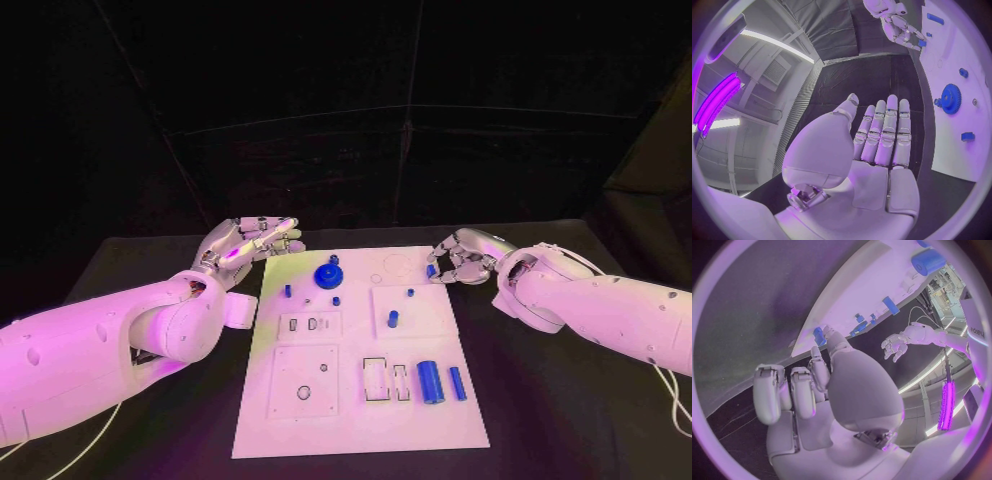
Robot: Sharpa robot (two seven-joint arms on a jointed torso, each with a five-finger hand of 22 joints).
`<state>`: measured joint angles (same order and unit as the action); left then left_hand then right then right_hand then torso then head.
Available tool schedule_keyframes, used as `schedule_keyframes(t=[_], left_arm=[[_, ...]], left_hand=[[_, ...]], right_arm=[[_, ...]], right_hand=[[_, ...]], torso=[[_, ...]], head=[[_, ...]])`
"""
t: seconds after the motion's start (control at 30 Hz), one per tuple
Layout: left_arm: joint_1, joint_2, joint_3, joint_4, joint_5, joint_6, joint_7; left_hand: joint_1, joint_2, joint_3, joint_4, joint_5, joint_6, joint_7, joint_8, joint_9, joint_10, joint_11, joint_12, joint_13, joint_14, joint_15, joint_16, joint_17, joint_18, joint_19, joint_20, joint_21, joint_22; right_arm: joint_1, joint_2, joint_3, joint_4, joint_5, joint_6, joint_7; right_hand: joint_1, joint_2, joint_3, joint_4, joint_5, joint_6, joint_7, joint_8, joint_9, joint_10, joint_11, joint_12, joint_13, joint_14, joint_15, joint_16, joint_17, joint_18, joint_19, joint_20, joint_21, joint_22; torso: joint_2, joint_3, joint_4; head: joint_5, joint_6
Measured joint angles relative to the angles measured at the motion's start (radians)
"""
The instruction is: Assemble the parts on the task board
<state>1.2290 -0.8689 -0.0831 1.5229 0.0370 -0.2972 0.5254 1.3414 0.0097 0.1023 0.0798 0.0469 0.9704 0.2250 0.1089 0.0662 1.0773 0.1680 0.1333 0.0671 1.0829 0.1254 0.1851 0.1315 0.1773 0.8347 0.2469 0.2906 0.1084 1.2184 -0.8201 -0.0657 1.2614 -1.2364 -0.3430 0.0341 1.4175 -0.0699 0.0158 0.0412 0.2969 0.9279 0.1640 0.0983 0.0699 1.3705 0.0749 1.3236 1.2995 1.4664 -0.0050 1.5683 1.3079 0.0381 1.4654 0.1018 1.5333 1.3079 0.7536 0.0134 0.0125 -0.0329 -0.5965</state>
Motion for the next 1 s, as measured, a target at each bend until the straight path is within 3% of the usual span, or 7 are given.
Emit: schedule_keyframes(t=[0.17, 0.23, 0.4, 0.67, 1.0], left_arm=[[0.0, 0.0, 0.0, 0.0, 0.0, 0.001, 0.0], [0.0, 0.0, 0.0, -0.001, 0.0, 0.001, 0.0], [0.0, 0.0, 0.0, -0.001, 0.0, 0.001, -0.001], [0.0, 0.0, 0.0, -0.001, 0.0, 0.002, -0.001], [0.0, -0.001, 0.0, 0.0, 0.0, 0.002, -0.001]], left_hand=[[0.0, 0.0, 0.0, 0.0, 0.0, 0.0, 0.0, 0.0, 0.0, 0.0, 0.0, 0.0, 0.0, 0.0, 0.0, 0.0, 0.0, 0.0, 0.0, 0.0, 0.0, 0.0], [0.0, 0.0, 0.0, 0.0, 0.0, 0.0, 0.0, 0.0, 0.0, 0.0, 0.0, 0.0, 0.0, 0.0, 0.0, 0.0, 0.0, 0.0, 0.0, 0.0, 0.0, 0.0], [0.0, 0.0, 0.0, 0.0, 0.0, 0.0, 0.0, 0.0, 0.0, 0.0, 0.0, 0.0, 0.0, 0.0, 0.0, 0.0, 0.0, 0.0, 0.0, 0.0, 0.0, 0.0], [0.0, 0.0, 0.0, 0.0, 0.0, 0.0, 0.0, 0.0, 0.0, 0.0, 0.0, 0.0, 0.0, 0.004, 0.004, 0.0, 0.001, 0.0, 0.003, -0.003, 0.0, 0.0], [0.0, 0.0, 0.0, 0.0, 0.0, 0.0, 0.0, 0.0, 0.0, 0.0, 0.0, 0.0, 0.0, 0.004, 0.004, 0.0, 0.001, 0.0, 0.003, -0.003, 0.0, 0.0]], right_arm=[[0.0, 0.009, 0.0, -0.007, 0.004, 0.0, -0.002], [0.0, 0.013, 0.0, -0.01, 0.006, -0.001, -0.003], [0.0, 0.017, 0.0, -0.016, 0.01, -0.002, -0.004], [-0.001, 0.021, 0.0, -0.018, 0.015, -0.002, -0.005], [-0.001, 0.023, 0.0, -0.02, 0.017, -0.002, -0.008]], right_hand=[[0.004, 0.021, 0.002, 0.002, -0.019, 0.0, 0.0, 0.005, 0.0, 0.004, 0.004, 0.007, 0.004, -0.002, 0.002, 0.0, 0.0, -0.001, 0.0, 0.0, 0.0, 0.0], [0.006, 0.032, 0.009, 0.0, -0.032, 0.0, 0.0, 0.011, 0.001, 0.005, 0.002, 0.007, 0.007, -0.002, 0.002, 0.0, 0.0, -0.016, 0.0, 0.0, 0.0, 0.0], [0.01, 0.051, 0.031, -0.002, -0.058, 0.035, -0.006, 0.026, 0.004, 0.025, -0.003, 0.036, 0.012, -0.002, 0.002, 0.0, 0.0, -0.016, 0.0, 0.0, 0.007, 0.0], [0.017, 0.064, 0.051, -0.006, -0.064, 0.082, -0.018, 0.043, 0.008, 0.037, -0.016, 0.047, 0.011, -0.002, 0.002, 0.0, 0.0, -0.016, 0.0, 0.0, 0.007, 0.0], [0.015, 0.069, 0.06, -0.01, -0.068, 0.094, -0.025, 0.044, 0.007, 0.038, -0.016, 0.053, 0.01, 0.002, -0.002, 0.0, 0.0, -0.016, 0.0, 0.0, 0.007, 0.0]], torso=[[0.0, -0.0006, 0.0], [0.0, -0.0006, 0.0], [0.0, -0.001, 0.0], [0.0, -0.001, 0.0], [0.0, -0.0007, -0.0003]], head=[[0.001, -0.001], [0.001, -0.002], [0.001, -0.004], [0.0, -0.006], [0.0, -0.008]])
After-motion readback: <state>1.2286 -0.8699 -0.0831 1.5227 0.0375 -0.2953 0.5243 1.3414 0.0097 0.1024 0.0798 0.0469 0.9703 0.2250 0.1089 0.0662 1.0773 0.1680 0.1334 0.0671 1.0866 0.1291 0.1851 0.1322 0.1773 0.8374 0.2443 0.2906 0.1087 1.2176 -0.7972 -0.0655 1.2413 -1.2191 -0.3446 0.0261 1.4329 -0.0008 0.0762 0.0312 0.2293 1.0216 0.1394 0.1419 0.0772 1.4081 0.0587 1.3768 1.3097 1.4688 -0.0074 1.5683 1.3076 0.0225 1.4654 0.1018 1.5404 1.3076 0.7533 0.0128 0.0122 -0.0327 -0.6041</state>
